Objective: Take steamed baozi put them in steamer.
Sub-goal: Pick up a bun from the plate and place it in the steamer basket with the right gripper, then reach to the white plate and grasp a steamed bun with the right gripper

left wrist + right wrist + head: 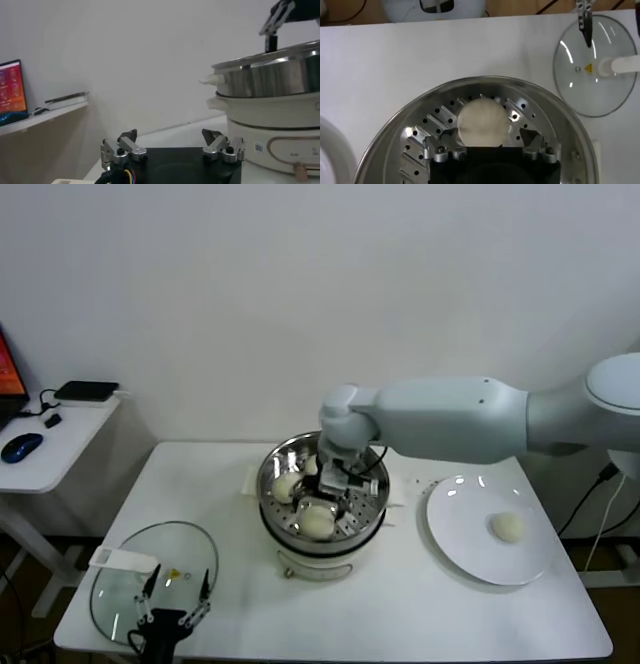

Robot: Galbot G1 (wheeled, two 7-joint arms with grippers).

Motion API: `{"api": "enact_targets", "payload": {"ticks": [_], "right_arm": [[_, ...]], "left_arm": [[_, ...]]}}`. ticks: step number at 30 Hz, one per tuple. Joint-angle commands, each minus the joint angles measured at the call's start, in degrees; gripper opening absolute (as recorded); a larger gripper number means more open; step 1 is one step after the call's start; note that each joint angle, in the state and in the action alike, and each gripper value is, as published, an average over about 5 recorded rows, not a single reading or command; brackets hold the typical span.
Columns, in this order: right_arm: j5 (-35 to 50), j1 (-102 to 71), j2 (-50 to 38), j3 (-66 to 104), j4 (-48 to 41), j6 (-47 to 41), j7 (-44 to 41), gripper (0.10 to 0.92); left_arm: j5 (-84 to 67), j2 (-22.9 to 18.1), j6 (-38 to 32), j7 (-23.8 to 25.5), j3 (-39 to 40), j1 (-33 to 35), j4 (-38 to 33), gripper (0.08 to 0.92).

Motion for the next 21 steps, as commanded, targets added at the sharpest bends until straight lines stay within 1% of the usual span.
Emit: {"api": "enact_targets", "payload": {"ticks": [1,3,6,10,14,21], "right_arm": [[23.2,17.1,-3.8,-9.8,-2.2,-1.4,-10.8,0.822],[27.2,21.5,-6.4,-14.2,-2.8,-5.0,-12.5,0.822],[31.4,25.3,-10.2,-20.2,-3.5,-11.0,-12.8,0.823],[32.7,25.6,-15.7,-24.8,-4.9,-16.4,-12.5,0.823],[28.2,21.9,-22.1,-25.4,-6.3,-19.4,-11.9,0.823],[15.1,7.9,-31.6,-17.2,-12.8,-19.2,-10.1,0.823]], "left_arm": [[0.0,0.4,0.1,0.1,-0.1,0.3,-0.5,0.823],[0.0,0.5,0.1,0.1,-0.1,0.4,-0.7,0.823],[0.0,0.8,0.1,0.1,0.0,0.5,-0.9,0.823],[0.0,0.9,0.0,0.1,0.3,0.2,-0.7,0.823],[0.0,0.7,0.0,0.0,0.7,0.3,-0.6,0.823],[0.8,0.3,-0.3,0.0,1.3,0.6,-0.6,0.823]]}}
